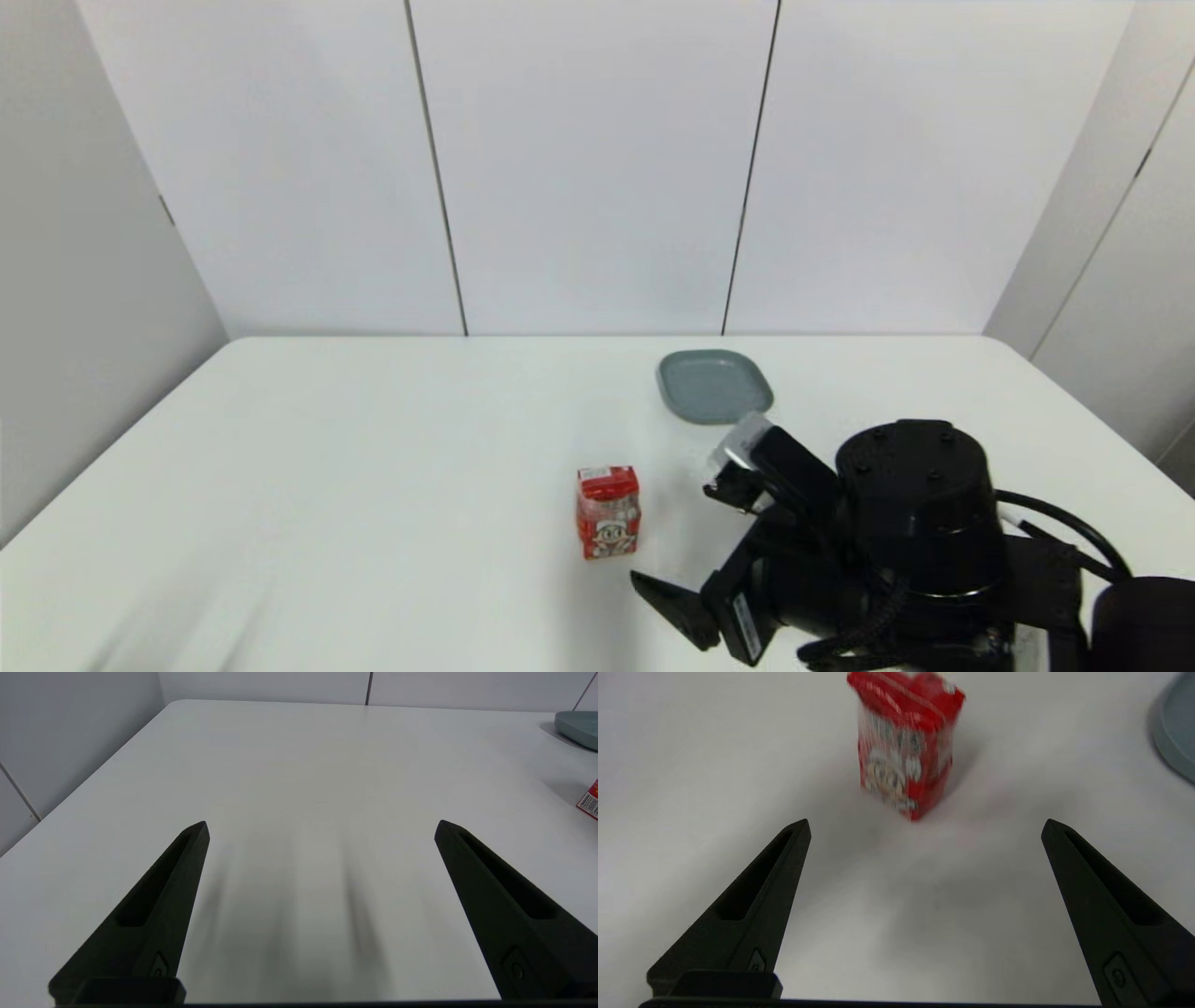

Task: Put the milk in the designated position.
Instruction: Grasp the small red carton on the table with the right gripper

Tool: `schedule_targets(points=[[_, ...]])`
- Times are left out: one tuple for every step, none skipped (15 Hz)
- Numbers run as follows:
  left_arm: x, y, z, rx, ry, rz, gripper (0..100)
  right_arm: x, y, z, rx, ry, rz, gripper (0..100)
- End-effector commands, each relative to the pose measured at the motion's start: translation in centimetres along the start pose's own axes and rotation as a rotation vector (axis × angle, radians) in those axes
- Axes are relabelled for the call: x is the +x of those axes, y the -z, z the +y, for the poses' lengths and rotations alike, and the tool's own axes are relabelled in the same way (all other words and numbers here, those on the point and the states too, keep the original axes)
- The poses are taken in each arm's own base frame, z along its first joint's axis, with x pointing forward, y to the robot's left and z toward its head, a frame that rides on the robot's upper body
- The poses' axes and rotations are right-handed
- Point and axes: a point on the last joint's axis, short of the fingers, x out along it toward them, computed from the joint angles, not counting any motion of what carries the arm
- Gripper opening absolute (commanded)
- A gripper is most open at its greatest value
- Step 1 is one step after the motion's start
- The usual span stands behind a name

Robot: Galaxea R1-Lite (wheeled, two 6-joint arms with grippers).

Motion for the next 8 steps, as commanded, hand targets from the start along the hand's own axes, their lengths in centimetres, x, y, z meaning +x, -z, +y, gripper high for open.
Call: schedule_targets(points=[[0.0, 0.0, 0.0, 0.000, 0.000, -0.001, 100, 4.5, 0.0, 0.3, 0.001, 0.001, -0.052, 100], [0.0, 0.0, 0.0, 0.000, 0.000, -0.001, 100, 5.0, 0.0, 0.3, 0.001, 0.004, -0.052, 100], [0.0, 0.0, 0.0, 0.000, 0.000, -0.001, 100, 5.6, 0.1, 0.3, 0.001, 0.005, -0.047, 100], [0.0, 0.0, 0.0, 0.000, 0.000, -0.001, 100, 6.1, 0.2, 0.3, 0.001, 0.005, -0.047, 100], [0.0, 0.0, 0.0, 0.000, 0.000, -0.001, 100, 6.6, 0.3, 0.3, 0.000, 0.005, -0.040, 100], [0.0, 0.0, 0.0, 0.000, 0.000, -0.001, 100, 6.9, 0.3, 0.4, 0.000, 0.004, -0.040, 100], [0.0, 0.0, 0.0, 0.000, 0.000, -0.001, 100, 7.2, 0.3, 0.4, 0.000, 0.004, -0.040, 0], [0.0, 0.0, 0.0, 0.000, 0.000, -0.001, 100, 7.5, 0.3, 0.4, 0.000, 0.004, -0.038, 0]])
